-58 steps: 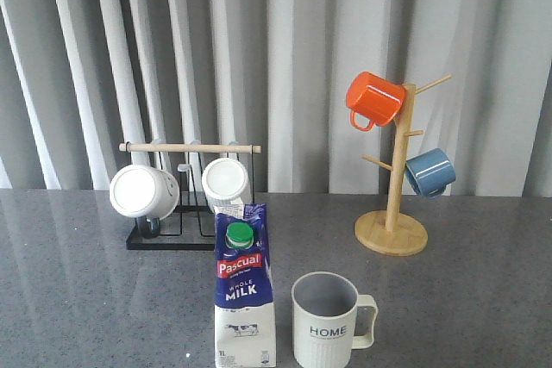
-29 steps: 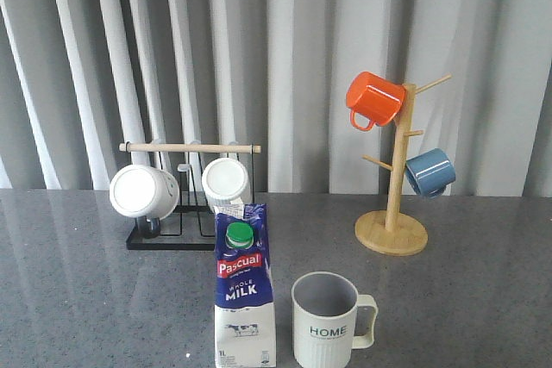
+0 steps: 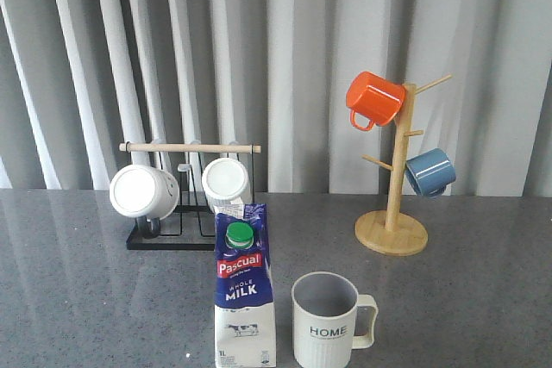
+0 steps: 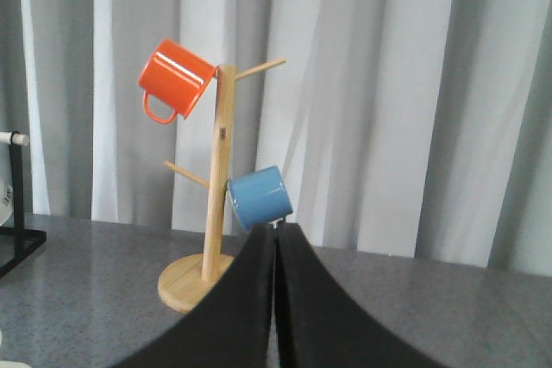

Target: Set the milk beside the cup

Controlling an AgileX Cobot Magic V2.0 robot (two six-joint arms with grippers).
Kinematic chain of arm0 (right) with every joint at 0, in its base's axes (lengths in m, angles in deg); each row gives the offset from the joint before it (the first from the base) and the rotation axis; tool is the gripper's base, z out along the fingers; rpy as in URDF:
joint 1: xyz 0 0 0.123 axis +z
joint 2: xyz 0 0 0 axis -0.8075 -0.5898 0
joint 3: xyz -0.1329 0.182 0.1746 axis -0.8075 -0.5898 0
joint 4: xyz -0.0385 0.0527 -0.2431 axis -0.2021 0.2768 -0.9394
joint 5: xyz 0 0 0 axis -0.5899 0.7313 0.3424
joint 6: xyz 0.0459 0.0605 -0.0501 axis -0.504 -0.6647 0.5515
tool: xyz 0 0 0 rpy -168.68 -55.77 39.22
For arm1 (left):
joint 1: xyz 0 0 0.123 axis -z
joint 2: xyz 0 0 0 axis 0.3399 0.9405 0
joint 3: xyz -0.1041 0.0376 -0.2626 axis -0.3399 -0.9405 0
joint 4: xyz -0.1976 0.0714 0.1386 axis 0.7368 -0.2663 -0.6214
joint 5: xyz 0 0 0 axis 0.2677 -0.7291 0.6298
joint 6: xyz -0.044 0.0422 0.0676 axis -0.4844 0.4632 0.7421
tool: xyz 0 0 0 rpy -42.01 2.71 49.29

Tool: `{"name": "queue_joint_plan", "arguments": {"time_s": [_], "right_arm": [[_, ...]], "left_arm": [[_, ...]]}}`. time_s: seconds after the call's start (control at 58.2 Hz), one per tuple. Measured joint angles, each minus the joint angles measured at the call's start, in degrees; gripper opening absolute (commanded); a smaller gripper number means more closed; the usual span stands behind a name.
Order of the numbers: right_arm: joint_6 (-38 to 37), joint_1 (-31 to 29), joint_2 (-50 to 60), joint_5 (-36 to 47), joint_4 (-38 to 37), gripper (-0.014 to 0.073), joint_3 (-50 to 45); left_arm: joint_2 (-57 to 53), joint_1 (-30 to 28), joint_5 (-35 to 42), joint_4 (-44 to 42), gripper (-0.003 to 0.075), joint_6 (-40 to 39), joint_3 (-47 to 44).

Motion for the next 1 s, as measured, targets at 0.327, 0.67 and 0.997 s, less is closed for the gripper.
{"name": "queue_joint_plan", "arguments": {"time_s": [0.327,0.67,0.997], "right_arm": [[6.73,5.86,17.17,-20.33,0.0,-0.0009,-2.31],[6.73,6.98,39.29,-11.66,9.41,-0.0009,-28.25],[4.8,1.79,40.22,-16.42,8.57,-0.0009,-28.35]], "left_arm": [[0.0,0.0,-0.02,0.0,-0.0008,0.0,0.0],[0.0,0.0,-0.09,0.0,-0.0008,0.0,0.0],[0.0,0.0,-0.09,0.0,-0.0008,0.0,0.0]]}}
